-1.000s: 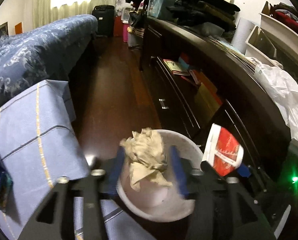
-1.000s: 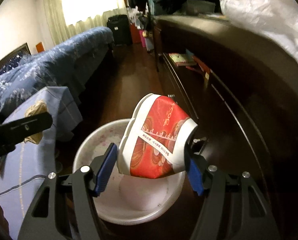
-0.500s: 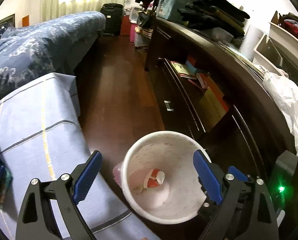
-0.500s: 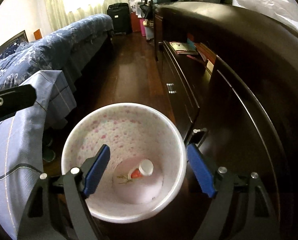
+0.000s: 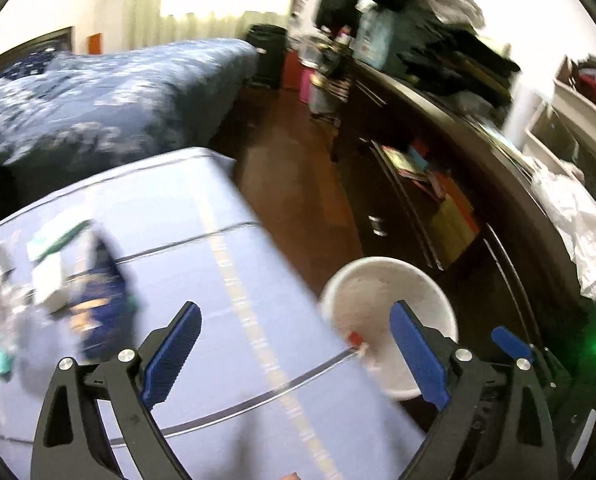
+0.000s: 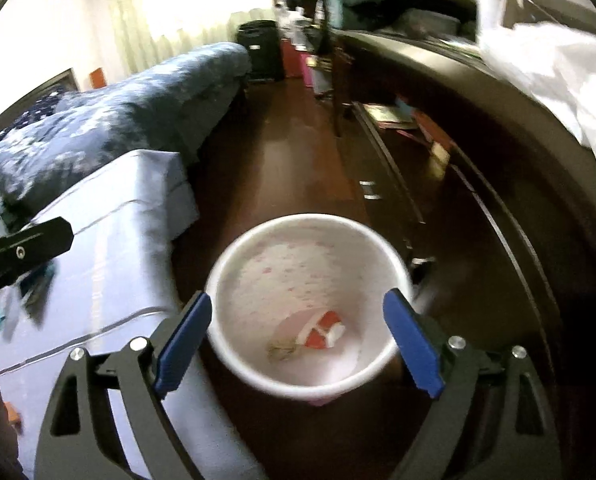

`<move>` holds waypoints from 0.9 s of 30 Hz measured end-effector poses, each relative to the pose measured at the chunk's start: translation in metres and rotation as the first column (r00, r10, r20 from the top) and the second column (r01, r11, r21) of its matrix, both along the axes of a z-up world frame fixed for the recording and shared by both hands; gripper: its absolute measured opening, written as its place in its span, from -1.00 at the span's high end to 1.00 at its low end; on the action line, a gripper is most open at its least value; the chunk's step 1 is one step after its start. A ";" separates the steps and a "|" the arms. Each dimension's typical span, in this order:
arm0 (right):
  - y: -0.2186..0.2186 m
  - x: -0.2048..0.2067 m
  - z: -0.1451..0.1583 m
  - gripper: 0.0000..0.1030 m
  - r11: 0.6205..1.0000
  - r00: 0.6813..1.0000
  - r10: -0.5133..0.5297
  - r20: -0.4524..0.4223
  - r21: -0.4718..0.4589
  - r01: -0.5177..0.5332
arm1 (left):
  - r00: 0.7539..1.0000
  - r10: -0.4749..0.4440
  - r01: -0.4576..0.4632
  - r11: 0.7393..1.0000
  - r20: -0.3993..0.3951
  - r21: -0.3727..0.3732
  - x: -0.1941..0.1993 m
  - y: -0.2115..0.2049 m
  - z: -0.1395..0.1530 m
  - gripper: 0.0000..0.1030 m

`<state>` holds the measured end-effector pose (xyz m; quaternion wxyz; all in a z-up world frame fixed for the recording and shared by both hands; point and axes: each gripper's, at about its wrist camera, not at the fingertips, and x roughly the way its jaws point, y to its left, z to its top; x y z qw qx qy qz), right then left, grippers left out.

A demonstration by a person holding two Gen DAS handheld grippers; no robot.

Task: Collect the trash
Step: 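Grasp the clear plastic bag with left gripper while right grasps blue biscuit bag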

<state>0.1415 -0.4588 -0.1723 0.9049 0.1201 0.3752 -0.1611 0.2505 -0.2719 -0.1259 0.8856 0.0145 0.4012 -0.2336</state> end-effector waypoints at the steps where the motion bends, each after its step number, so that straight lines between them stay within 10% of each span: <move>1: 0.012 0.001 0.003 -0.77 1.000 1.000 0.025 0.006 -0.001 -0.025 | 1.000 0.025 -0.025 1.000 0.011 0.000 -0.002 0.014 0.002 -0.88; 10: 0.137 0.040 0.017 -0.78 0.957 0.957 0.290 0.013 -0.012 -0.290 | 0.944 0.328 -0.329 0.943 0.028 0.054 0.020 0.155 -0.003 -0.92; 19: 0.201 0.088 0.012 -0.78 0.921 0.925 0.379 -0.030 -0.081 -0.380 | 0.951 0.307 -0.302 0.950 -0.047 0.084 0.070 0.181 -0.048 -0.90; 21: 0.203 0.094 0.013 -0.78 0.920 0.923 0.383 -0.031 -0.081 -0.384 | 0.951 0.308 -0.305 0.949 -0.025 0.078 0.072 0.180 -0.047 -0.40; 27: 0.215 0.119 0.011 -0.78 0.910 0.917 0.397 -0.039 -0.109 -0.399 | 0.940 0.339 -0.339 0.941 -0.023 0.008 0.071 0.200 -0.041 0.08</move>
